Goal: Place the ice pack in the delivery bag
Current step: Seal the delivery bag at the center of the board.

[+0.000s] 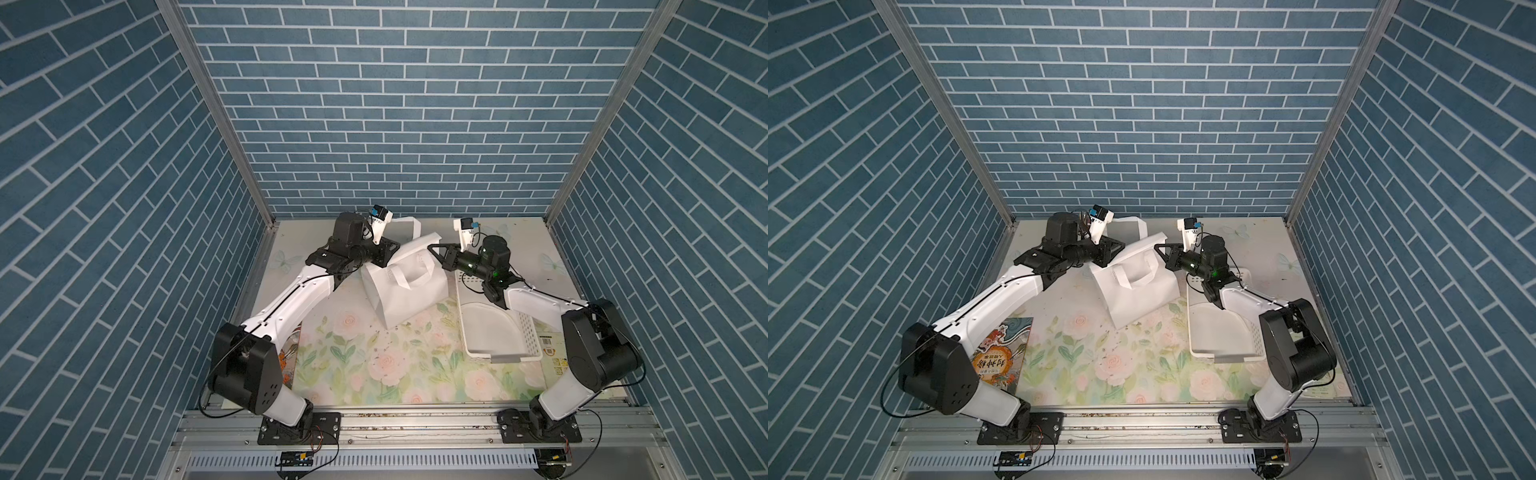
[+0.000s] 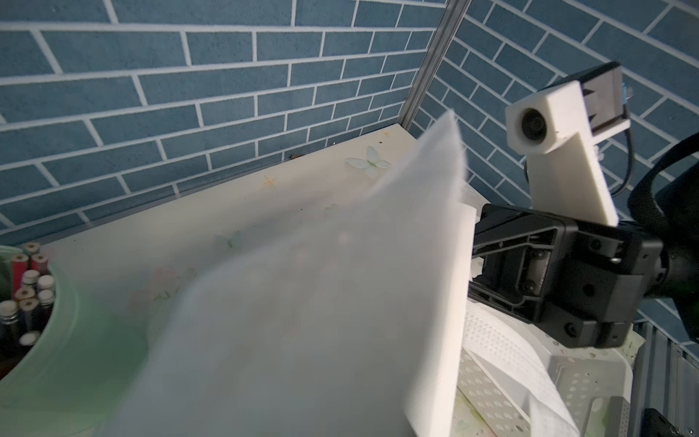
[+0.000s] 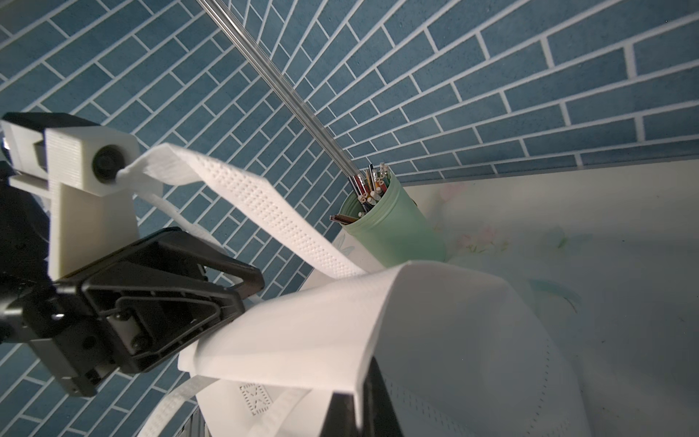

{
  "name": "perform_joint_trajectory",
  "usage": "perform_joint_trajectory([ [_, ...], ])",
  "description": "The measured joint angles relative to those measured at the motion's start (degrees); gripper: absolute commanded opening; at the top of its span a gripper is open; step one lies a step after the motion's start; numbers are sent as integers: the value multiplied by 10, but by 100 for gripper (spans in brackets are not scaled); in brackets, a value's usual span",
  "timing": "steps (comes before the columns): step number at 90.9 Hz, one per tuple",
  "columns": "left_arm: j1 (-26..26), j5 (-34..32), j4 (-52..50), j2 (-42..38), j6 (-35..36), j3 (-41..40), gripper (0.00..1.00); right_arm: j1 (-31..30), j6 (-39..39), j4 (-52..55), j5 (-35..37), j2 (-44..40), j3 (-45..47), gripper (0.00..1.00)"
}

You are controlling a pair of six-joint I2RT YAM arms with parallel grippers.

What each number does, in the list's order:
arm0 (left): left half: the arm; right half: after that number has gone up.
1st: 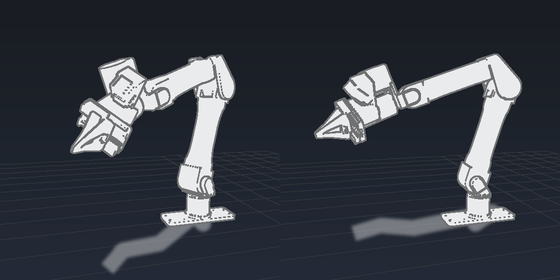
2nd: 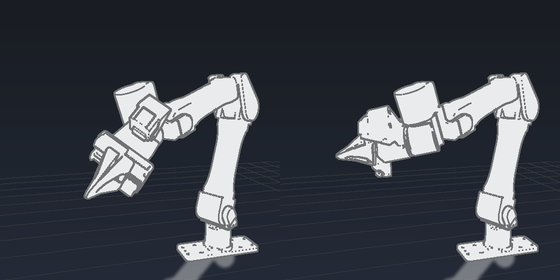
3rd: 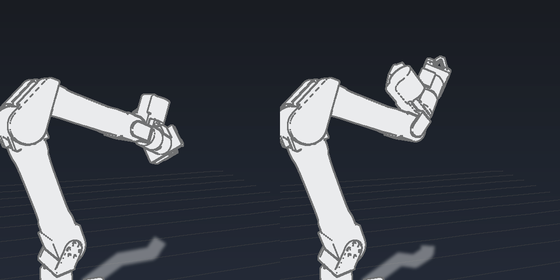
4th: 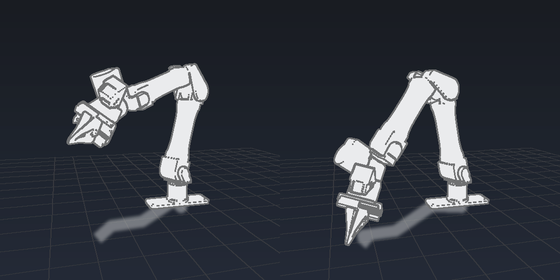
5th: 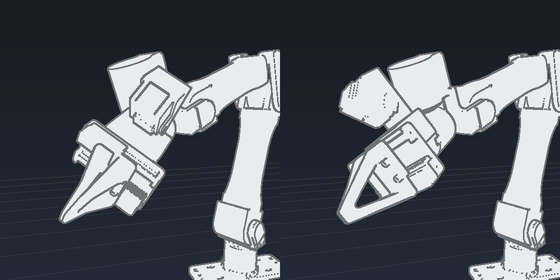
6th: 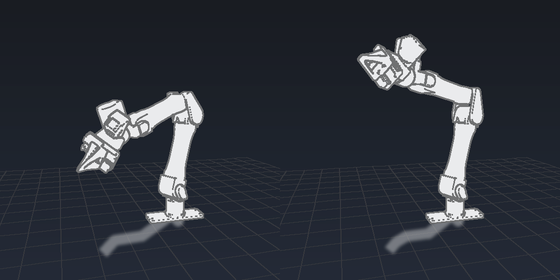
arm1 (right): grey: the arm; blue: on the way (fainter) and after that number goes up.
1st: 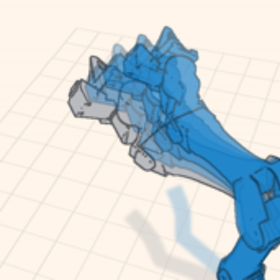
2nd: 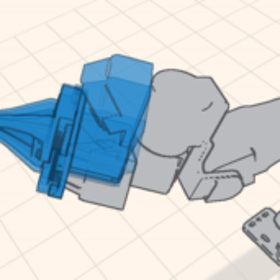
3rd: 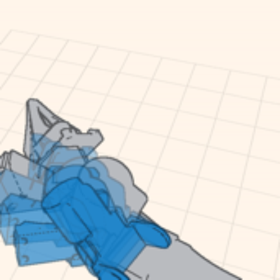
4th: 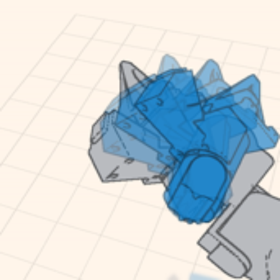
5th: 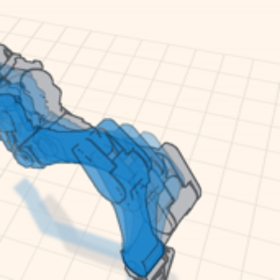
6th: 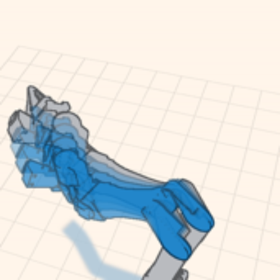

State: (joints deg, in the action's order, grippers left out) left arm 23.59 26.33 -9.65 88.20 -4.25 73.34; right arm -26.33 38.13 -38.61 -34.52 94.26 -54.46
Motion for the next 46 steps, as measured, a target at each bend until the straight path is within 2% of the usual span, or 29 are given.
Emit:
perform_joint_trajectory([
  [30, -1, 30, 7, 5, 11, -7, 28, 0, 0, 3, -2, 18, -13, 0],
  [46, -2, 50, 14, 1, 11, -16, 35, 0, 0, 7, -4, 28, -23, 0],
])
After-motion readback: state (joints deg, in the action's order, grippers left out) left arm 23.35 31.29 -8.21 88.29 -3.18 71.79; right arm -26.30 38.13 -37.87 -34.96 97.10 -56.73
